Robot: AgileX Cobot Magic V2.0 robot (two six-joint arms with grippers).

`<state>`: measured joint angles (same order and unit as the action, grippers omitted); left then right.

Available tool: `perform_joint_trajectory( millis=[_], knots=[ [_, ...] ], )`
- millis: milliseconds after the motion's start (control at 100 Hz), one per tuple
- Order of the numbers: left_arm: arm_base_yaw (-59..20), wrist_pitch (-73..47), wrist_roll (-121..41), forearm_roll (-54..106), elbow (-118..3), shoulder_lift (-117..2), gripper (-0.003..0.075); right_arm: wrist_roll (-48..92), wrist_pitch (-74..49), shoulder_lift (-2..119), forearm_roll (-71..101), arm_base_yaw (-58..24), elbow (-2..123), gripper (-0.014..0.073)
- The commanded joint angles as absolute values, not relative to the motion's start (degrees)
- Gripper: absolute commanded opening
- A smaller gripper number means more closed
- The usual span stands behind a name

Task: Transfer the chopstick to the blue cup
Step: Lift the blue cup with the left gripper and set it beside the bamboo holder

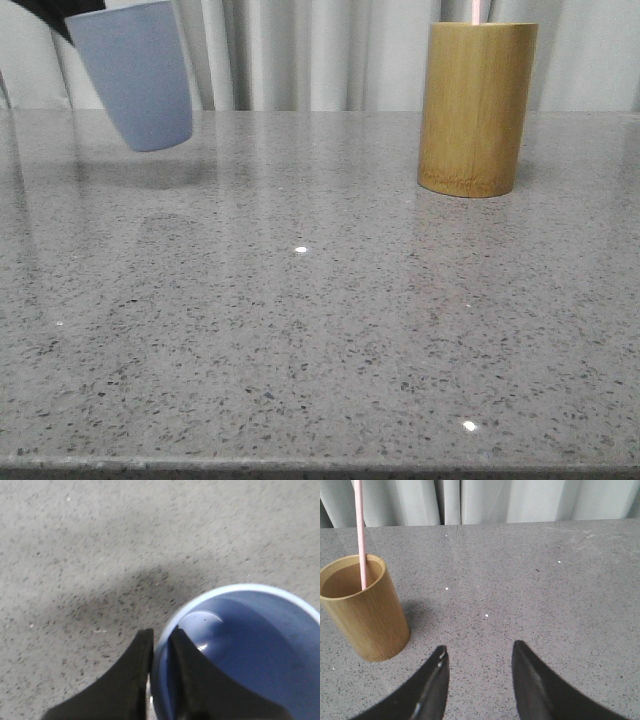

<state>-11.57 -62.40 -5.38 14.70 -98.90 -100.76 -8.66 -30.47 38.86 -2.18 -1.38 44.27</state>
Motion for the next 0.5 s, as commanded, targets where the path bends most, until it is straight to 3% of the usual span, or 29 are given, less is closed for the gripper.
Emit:
perform_joint_trajectory(
  millis=[0, 490],
  knots=[
    [-13.7, -59.6, -5.2, 17.4, -101.7, -98.1, 0.004, -8.5, -25.8, 39.2, -2.3, -1.1, 46.3, 0.0325],
    [-26.4, -56.7, -5.2, 17.2, -108.7, -104.9, 0.0041, -8.5, -25.8, 39.2, -2.3, -1.1, 46.3, 0.0325]
  ],
)
